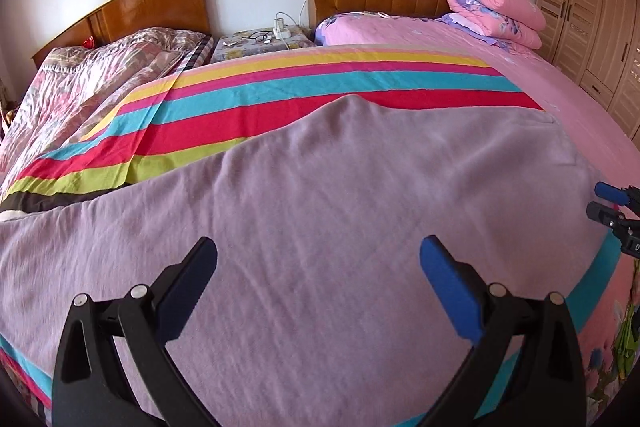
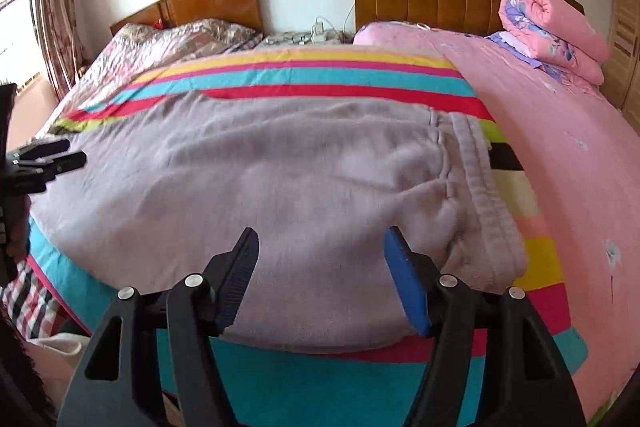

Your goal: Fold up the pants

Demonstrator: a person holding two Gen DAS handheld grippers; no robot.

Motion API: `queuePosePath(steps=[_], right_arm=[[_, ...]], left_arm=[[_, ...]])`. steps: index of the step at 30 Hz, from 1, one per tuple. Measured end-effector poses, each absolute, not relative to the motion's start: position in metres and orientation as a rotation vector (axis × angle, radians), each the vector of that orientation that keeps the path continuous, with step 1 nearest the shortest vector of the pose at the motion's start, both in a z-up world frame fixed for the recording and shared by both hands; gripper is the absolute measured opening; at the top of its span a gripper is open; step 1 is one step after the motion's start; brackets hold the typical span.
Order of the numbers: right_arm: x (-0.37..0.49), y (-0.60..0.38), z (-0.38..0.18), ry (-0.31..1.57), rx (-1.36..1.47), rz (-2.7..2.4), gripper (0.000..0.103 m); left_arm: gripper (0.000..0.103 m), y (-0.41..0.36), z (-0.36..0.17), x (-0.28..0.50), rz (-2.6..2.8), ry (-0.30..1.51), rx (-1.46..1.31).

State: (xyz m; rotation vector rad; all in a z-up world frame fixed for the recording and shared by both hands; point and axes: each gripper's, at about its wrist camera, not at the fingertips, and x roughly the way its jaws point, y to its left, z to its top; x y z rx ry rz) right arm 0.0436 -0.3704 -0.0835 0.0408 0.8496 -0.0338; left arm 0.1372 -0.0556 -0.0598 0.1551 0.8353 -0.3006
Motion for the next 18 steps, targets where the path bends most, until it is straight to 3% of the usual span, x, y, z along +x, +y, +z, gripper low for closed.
queuePosePath(steps=[6, 9, 10, 13, 18], right_arm=[[0.036, -0.37, -0.087, 0.889, 0.053, -0.062, 0.066], [0.045, -0.352, -0.068, 0.853, 0.041, -0.014, 0.068], [0.051, -0.345, -0.06, 0.833, 0.026, 0.006, 0.073], [0.083, -0.33, -0.049, 0.81, 0.001, 0.044, 0.075], [0.128, -0.31, -0.06, 0.862, -0.029, 0.031, 0.075]], left_arm=[[0.101, -0.007, -0.097, 0.136, -0.202, 0.959, 0.18], [0.1, -0.004, -0.082, 0.145, -0.246, 0.956, 0.099], [0.101, -0.011, -0.068, 0.151, -0.285, 0.916, 0.094], [0.101, -0.052, -0.039, 0.186, -0.405, 0.866, 0.066], [0.101, -0.147, -0.062, 0.254, -0.547, 0.96, 0.121]])
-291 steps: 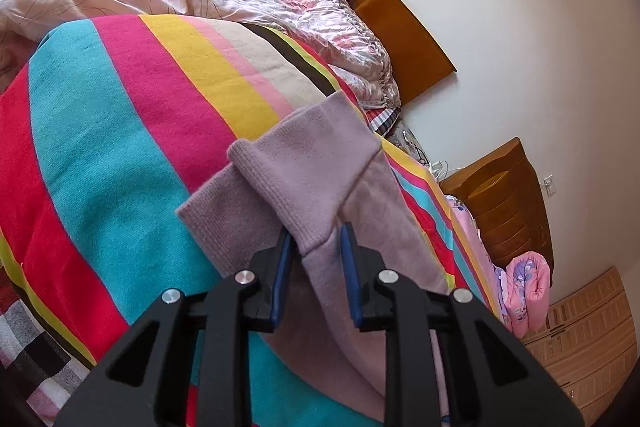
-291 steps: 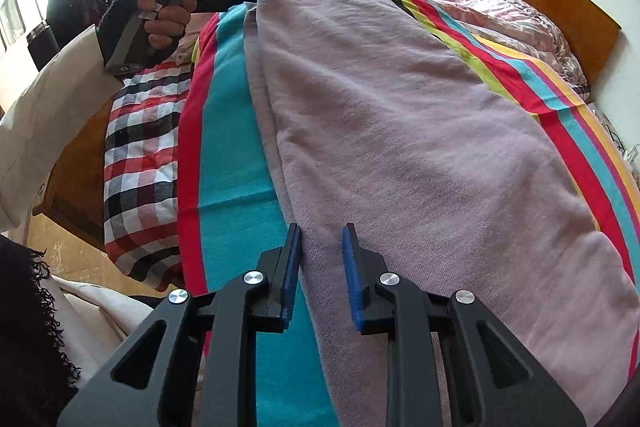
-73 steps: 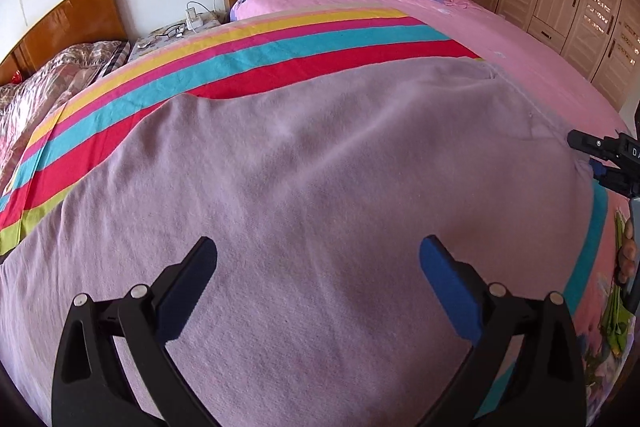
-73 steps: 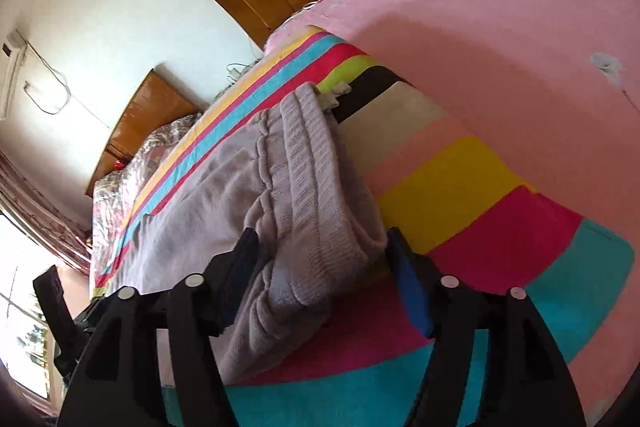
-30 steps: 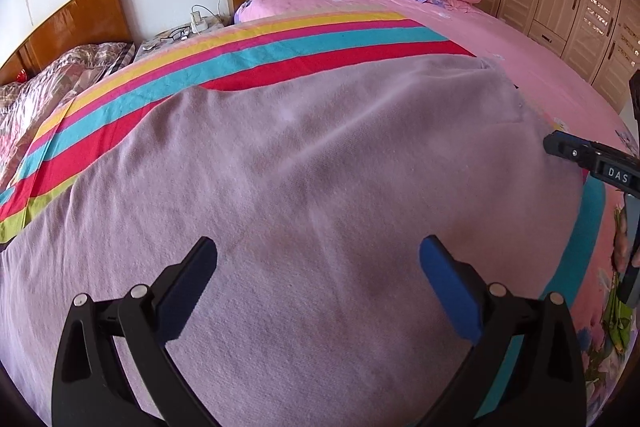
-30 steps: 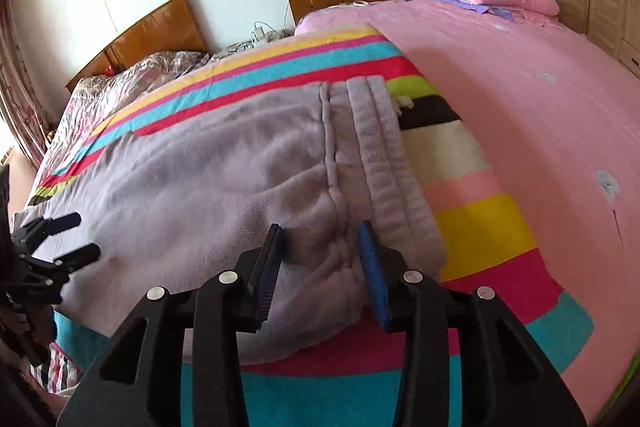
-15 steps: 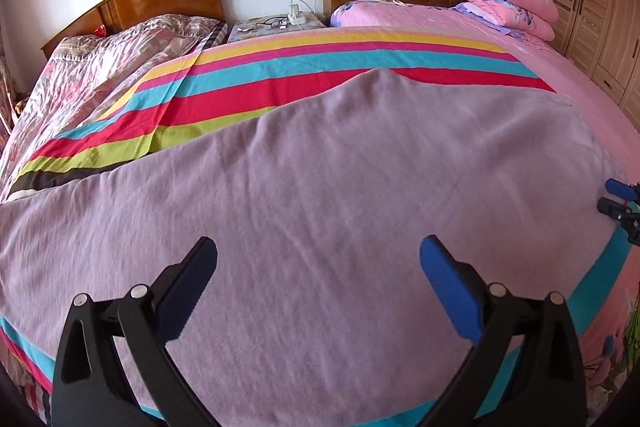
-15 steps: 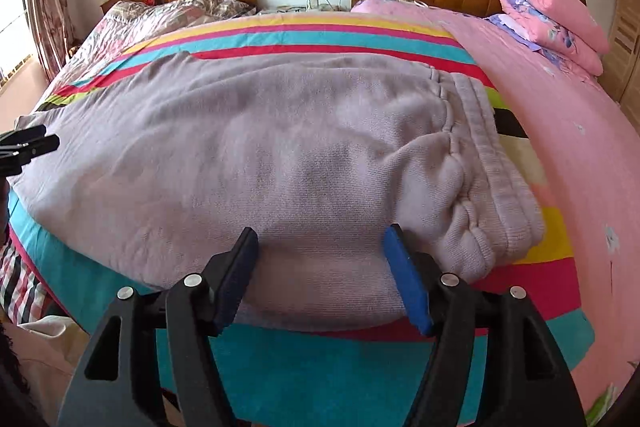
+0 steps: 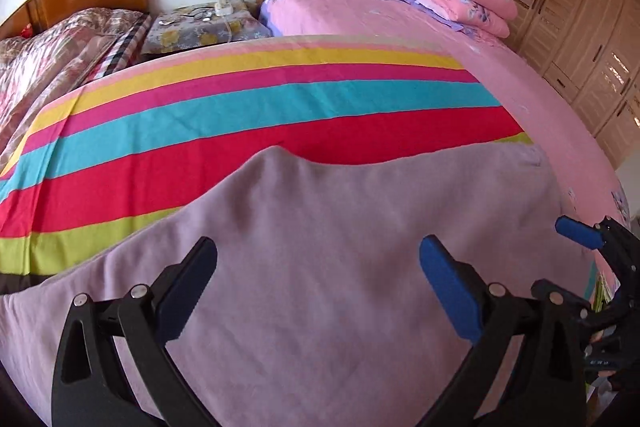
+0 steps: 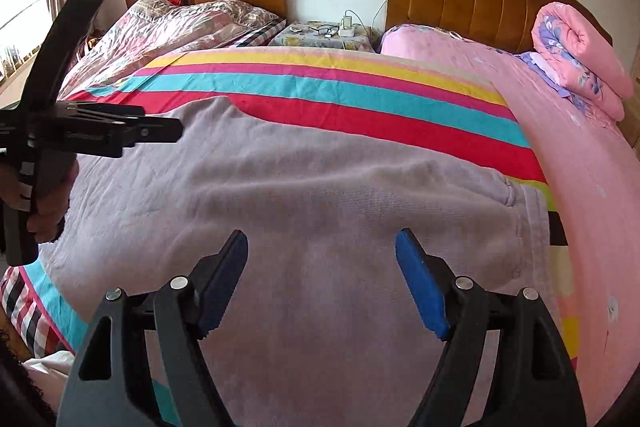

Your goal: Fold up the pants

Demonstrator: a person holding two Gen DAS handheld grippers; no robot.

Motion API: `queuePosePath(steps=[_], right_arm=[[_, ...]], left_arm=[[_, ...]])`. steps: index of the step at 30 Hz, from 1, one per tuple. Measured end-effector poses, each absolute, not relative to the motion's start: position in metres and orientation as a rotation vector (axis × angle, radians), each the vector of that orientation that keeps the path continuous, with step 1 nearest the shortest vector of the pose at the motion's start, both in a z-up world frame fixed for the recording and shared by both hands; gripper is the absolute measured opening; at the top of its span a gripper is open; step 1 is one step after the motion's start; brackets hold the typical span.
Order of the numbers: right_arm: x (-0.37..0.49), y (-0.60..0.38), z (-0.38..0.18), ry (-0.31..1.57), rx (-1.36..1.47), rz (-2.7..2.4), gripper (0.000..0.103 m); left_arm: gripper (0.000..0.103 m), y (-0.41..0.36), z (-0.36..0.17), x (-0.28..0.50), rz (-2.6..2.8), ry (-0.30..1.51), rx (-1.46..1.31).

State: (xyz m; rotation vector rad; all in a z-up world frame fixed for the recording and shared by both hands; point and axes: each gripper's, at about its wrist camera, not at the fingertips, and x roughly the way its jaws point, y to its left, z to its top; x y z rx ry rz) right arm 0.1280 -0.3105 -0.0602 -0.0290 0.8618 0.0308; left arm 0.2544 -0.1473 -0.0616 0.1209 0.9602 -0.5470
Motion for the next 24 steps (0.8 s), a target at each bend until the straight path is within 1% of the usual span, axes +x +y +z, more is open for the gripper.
queuePosePath(steps=[4, 6, 8, 13, 14, 15, 17, 18, 19, 21, 24], right_arm=[[0.128, -0.318, -0.08, 0.922, 0.005, 0.041, 0.077], [0.124, -0.329, -0.1, 0.993, 0.0, 0.03, 0.078], [0.11, -0.336, -0.104, 0.948, -0.01, 0.088, 0.078], [0.11, -0.34, -0.096, 1.006, 0.002, 0.1, 0.079], [0.113, -0.339, -0.091, 0.982, 0.017, 0.098, 0.079], [0.117, -0.339, -0.083, 0.934, 0.032, 0.099, 0.079], [0.129, -0.341, -0.074, 0.865, 0.057, 0.102, 0.086], [0.136, -0.34, -0.075, 0.861, 0.051, 0.079, 0.088], [0.145, -0.34, -0.081, 0.882, 0.035, 0.065, 0.088], [0.157, -0.34, -0.106, 0.991, -0.01, 0.024, 0.089], [0.152, -0.341, -0.107, 0.988, -0.002, 0.022, 0.09]], left_arm=[[0.102, -0.201, -0.101, 0.272, -0.49, 0.924, 0.327], [0.102, -0.202, -0.103, 0.28, -0.492, 0.932, 0.292], [0.102, -0.206, -0.104, 0.283, -0.462, 0.91, 0.324], [0.102, -0.206, -0.104, 0.289, -0.443, 0.909, 0.31], [0.102, -0.205, -0.104, 0.29, -0.444, 0.908, 0.306], [0.102, -0.204, -0.103, 0.291, -0.448, 0.906, 0.302], [0.102, -0.199, -0.1, 0.292, -0.462, 0.897, 0.276], [0.102, -0.194, -0.096, 0.291, -0.464, 0.882, 0.258], [0.1, -0.188, -0.089, 0.286, -0.45, 0.855, 0.25], [0.1, -0.17, -0.068, 0.27, -0.447, 0.797, 0.236], [0.102, -0.121, -0.042, 0.235, -0.424, 0.727, 0.237]])
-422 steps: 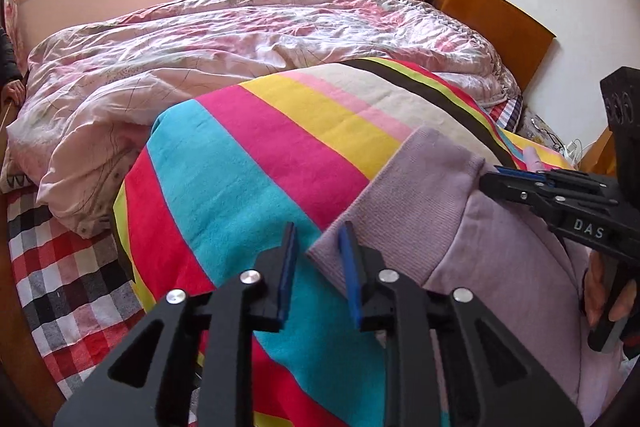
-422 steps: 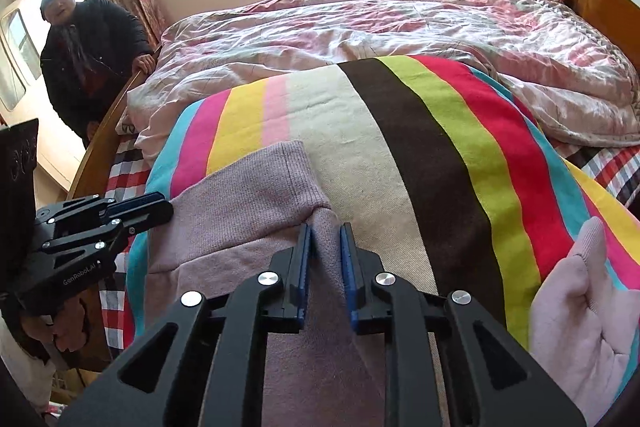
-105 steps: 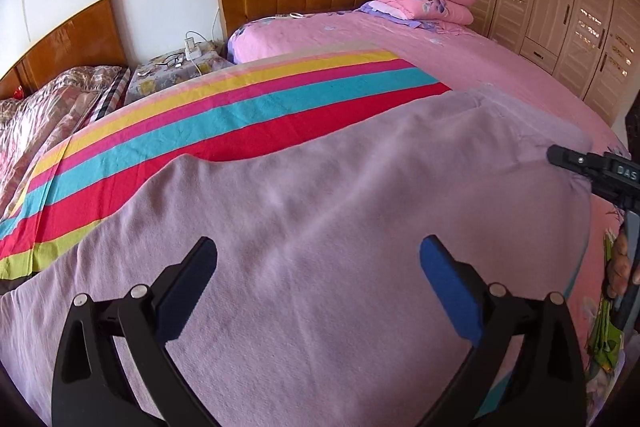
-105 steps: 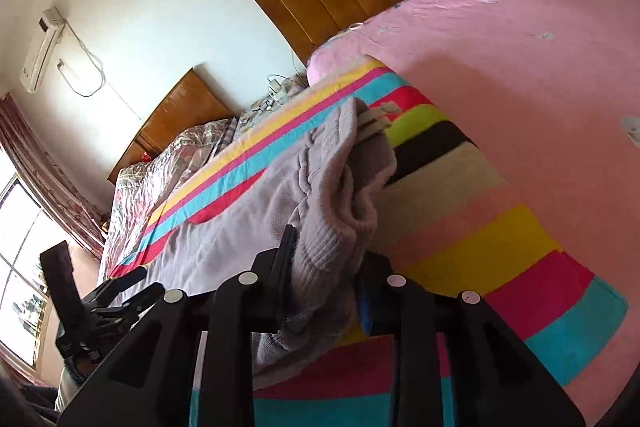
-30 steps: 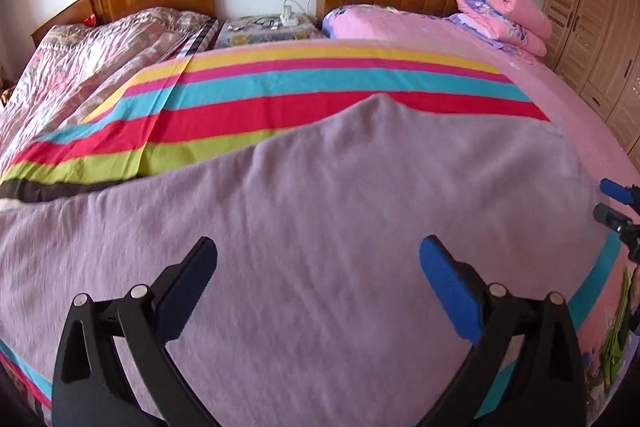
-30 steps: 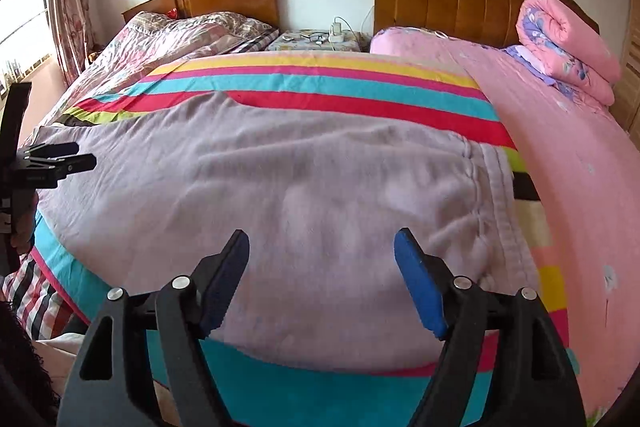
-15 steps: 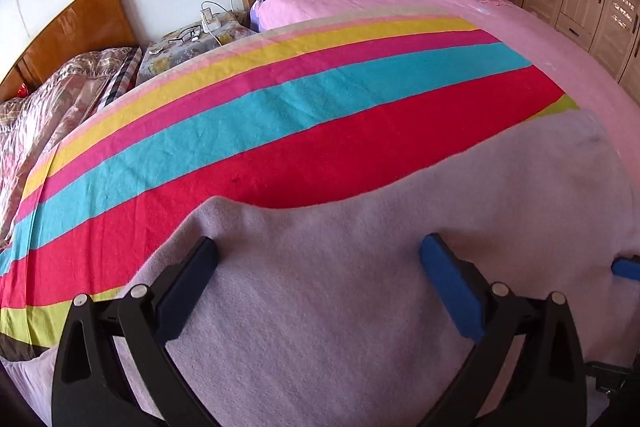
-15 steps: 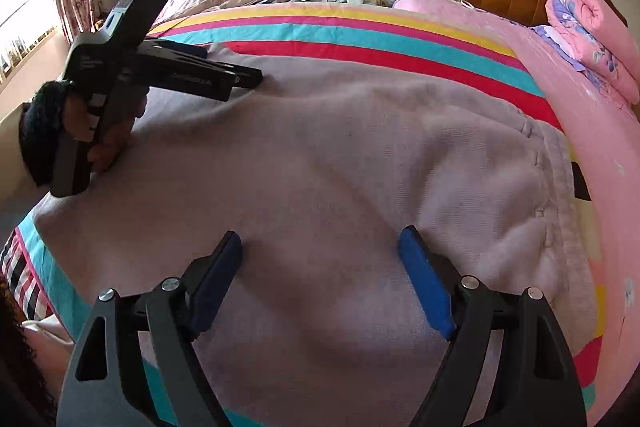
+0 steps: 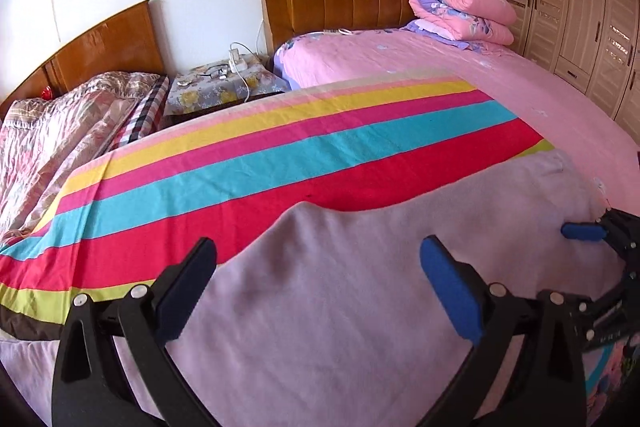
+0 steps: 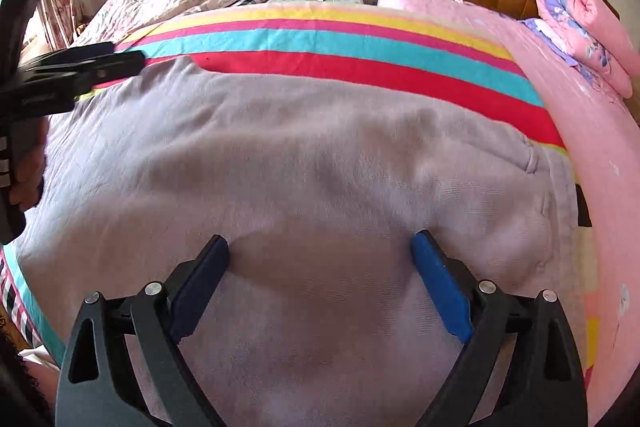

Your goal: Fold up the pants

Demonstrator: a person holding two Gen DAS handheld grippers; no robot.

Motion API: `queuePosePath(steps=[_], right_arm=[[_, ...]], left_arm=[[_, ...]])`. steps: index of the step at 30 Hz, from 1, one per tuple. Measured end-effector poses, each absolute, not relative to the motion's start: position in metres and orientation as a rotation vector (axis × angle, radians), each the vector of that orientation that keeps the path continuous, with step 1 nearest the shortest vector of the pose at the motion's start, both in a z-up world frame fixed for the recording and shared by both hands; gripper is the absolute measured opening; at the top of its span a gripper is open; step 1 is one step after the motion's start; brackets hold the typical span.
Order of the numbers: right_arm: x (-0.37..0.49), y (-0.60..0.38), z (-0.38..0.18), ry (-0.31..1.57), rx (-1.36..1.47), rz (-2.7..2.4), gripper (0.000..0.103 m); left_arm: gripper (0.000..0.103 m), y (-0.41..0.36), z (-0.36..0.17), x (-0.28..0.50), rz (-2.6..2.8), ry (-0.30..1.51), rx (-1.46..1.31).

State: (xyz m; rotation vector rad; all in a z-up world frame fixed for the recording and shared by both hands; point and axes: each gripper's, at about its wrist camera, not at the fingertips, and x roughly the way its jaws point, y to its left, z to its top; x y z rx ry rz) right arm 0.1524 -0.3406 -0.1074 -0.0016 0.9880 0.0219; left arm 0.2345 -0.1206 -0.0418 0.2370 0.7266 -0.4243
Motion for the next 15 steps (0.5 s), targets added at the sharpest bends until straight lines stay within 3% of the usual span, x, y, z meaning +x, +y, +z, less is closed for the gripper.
queuePosePath(steps=[5, 10, 15], right_arm=[[0.168, -0.303, -0.079, 0.946, -0.04, 0.062, 0.09], [0.208, -0.184, -0.061, 0.906, -0.172, 0.399, 0.09], [0.24, -0.063, -0.078, 0.958, -0.273, 0.698, 0.089]], left_arm=[[0.102, -0.006, -0.045, 0.191, -0.228, 0.777, 0.208], [0.102, 0.113, -0.057, 0.154, -0.015, 0.832, 0.041], [0.101, 0.199, -0.065, 0.125, 0.098, 0.863, -0.155]])
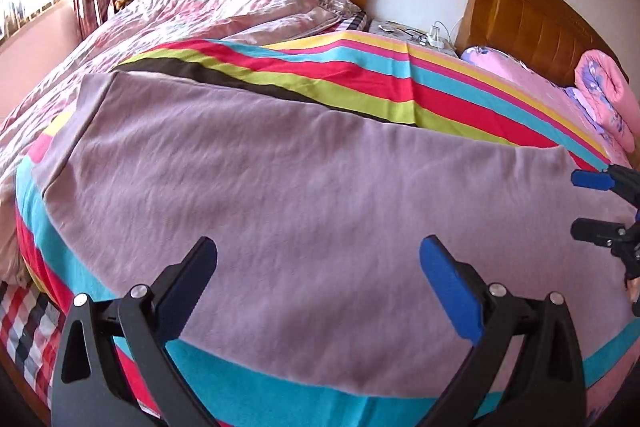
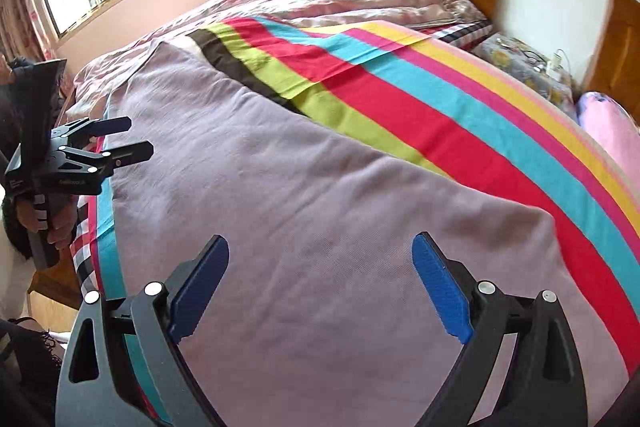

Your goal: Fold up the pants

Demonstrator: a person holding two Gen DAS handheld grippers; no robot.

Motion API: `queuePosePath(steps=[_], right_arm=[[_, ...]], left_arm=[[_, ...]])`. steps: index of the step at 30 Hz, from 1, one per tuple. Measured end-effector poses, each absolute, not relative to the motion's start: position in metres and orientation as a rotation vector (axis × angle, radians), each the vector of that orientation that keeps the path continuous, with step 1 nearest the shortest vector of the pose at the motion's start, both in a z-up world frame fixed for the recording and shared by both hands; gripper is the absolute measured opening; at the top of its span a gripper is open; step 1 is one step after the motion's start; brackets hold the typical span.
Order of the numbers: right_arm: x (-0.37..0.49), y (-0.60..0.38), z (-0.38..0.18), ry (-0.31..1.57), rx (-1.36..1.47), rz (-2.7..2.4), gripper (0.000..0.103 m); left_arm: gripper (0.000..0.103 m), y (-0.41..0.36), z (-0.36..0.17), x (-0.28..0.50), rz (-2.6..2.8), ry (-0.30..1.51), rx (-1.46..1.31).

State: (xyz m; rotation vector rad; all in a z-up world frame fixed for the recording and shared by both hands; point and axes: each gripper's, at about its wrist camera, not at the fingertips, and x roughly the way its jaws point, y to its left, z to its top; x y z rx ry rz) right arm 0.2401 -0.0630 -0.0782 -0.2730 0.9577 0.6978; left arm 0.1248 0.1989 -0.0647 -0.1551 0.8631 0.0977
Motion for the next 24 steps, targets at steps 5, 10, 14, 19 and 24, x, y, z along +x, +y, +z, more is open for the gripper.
queuePosePath(steps=[5, 10, 14, 19, 24], right_arm=[[0.264, -0.032, -0.105, 1.037, -0.329, 0.644, 0.092], [0.256, -0.025, -0.074, 0.958, -0.264, 0.541, 0.092], [0.26, 0.026, -0.083, 0.997, -0.305, 0.68, 0.092], [0.287, 0.03, -0.092, 1.028, -0.262, 0.498, 0.092], [0.26, 0.044, -0.065, 0.967, -0.22, 0.589, 0.092]], left_arm=[[0.101, 0.236, -0.076, 0.105, 0.11, 0.902, -0.193], [0.102, 0.245, -0.077, 0.097, 0.083, 0.872, -0.216], [0.101, 0.239, -0.068, 0.09, 0.046, 0.837, -0.215], [0.102, 0.25, -0.067, 0.071, 0.073, 0.81, -0.224], [0.101, 0.273, -0.059, 0.055, 0.086, 0.751, -0.339]])
